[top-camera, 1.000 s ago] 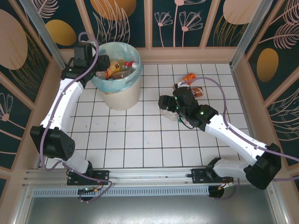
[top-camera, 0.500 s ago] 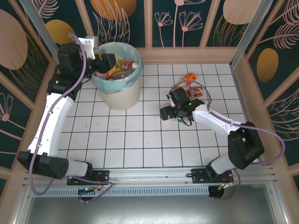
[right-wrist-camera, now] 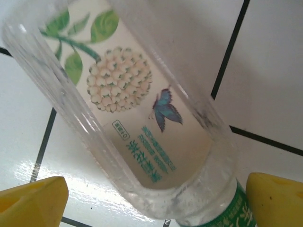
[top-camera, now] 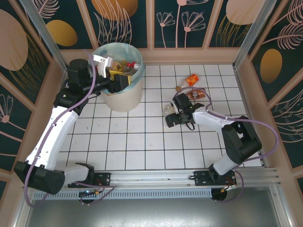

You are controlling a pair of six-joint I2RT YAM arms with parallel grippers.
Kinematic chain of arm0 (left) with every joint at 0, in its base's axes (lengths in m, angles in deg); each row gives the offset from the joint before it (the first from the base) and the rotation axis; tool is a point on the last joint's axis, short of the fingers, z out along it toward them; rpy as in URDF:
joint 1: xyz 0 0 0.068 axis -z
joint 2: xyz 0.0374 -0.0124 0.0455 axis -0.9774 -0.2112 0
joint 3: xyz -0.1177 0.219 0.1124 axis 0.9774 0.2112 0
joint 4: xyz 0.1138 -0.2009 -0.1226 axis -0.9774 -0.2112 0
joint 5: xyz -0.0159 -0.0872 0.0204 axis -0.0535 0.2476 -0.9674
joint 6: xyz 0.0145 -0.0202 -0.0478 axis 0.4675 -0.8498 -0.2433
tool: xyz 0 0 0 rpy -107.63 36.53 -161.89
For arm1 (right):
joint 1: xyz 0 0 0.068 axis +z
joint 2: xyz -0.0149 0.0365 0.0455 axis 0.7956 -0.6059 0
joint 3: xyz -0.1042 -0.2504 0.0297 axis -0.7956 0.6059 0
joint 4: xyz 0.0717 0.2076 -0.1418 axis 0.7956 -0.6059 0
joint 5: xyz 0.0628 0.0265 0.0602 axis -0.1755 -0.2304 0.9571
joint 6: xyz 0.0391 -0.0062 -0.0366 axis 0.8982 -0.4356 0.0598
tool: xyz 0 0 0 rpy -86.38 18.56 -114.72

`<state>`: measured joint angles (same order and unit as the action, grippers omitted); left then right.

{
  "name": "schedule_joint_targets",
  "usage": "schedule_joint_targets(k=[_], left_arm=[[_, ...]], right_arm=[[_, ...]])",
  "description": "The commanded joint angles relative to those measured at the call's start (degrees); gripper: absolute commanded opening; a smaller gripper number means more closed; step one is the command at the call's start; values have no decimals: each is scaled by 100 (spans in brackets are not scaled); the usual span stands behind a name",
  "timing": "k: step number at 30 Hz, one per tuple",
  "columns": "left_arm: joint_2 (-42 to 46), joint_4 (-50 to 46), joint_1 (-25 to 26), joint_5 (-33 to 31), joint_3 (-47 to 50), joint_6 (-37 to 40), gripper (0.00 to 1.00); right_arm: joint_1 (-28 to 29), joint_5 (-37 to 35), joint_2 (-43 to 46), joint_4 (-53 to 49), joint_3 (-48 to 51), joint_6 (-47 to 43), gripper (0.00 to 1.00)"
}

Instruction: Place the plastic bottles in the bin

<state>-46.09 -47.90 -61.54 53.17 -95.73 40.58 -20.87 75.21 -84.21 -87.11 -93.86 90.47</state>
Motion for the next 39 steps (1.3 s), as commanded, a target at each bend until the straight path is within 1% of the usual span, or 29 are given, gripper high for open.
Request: schedule_joint_targets(k=[1,8,9,11,14,17,20,25,26,29,32,39], left_arm=[[20,145,26,87,-20,123,66],[-52,141,29,56,-103,87,66],[-56,144,26,49,-118,87,66],[-61,144,29,2,-162,62,66],[-52,233,32,-108,-253,-24,66],[-43,418,26,-351,-327,-235,66],[-51,581,24,-302,-420,-383,72],[-59,1294,46,329,-292,-833,82],[-72,1400,56,434,-269,-899,83],[-169,1370,81,414,-345,-941,84],[-241,1275,115,440,-445,-938,83],[-228,1252,147,399,-436,-936,83]], right_arm=[[-19,347,-238,233,125,-210,94],[-19,349,-465,300,138,-188,82],[-19,341,-452,289,130,-161,79],[-17,304,-383,236,109,-104,69],[-19,307,-116,133,104,3,57],[-18,366,323,80,164,100,50],[-19,541,947,90,232,236,46],[190,1107,2181,477,326,459,41],[231,1122,2387,576,355,502,40],[232,1094,2837,689,334,644,37],[243,1244,3170,866,346,705,36],[244,1351,3358,998,577,837,32]])
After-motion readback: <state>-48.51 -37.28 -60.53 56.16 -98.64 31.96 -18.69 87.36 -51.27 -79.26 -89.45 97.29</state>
